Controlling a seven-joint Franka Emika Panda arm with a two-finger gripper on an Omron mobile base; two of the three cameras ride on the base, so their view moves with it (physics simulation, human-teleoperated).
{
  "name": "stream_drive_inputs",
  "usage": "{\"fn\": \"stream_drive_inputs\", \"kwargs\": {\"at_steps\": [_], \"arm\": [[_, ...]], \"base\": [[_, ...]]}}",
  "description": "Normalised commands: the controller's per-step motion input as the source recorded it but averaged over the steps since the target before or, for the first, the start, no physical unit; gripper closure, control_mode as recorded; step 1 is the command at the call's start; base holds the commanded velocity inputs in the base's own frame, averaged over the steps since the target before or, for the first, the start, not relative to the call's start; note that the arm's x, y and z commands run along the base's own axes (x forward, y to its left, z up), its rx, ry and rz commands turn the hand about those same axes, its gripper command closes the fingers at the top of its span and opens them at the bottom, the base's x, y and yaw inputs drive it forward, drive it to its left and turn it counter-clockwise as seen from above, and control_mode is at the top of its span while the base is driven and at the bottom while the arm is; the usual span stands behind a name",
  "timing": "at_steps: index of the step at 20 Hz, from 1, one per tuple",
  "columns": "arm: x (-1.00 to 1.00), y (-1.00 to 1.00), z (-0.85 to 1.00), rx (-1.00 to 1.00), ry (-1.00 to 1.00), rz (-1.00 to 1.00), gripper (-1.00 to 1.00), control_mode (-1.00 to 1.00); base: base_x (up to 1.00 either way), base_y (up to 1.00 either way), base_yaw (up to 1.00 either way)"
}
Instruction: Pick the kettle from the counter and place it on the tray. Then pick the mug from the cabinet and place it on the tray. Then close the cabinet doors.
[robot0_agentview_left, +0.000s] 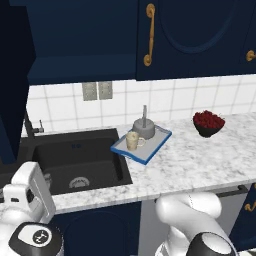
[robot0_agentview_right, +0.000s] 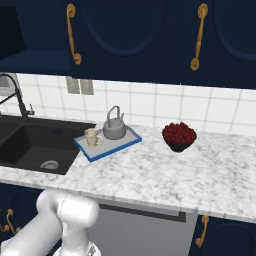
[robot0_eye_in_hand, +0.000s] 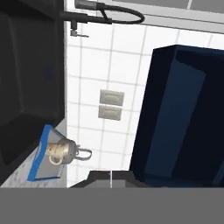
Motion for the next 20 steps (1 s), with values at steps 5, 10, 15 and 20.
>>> {"fn": "stream_drive_inputs", "kwargs": {"at_steps": [5, 10, 15, 20], "arm": [[0.03, 0.55, 0.06, -0.15, -0.03, -0.02, 1.00, -1.00], [0.31, 0.54, 0.16, -0.08, -0.11, 0.00, 1.00, -1.00], [0.50, 0.50, 0.16, -0.05, -0.12, 0.00, 1.00, -1.00], [0.39, 0.29, 0.25, -0.01, -0.25, 0.00, 1.00, -1.00]], "base": [[0.00, 0.00, 0.00], [0.00, 0.00, 0.00], [0.00, 0.00, 0.00], [0.00, 0.00, 0.00]]}}
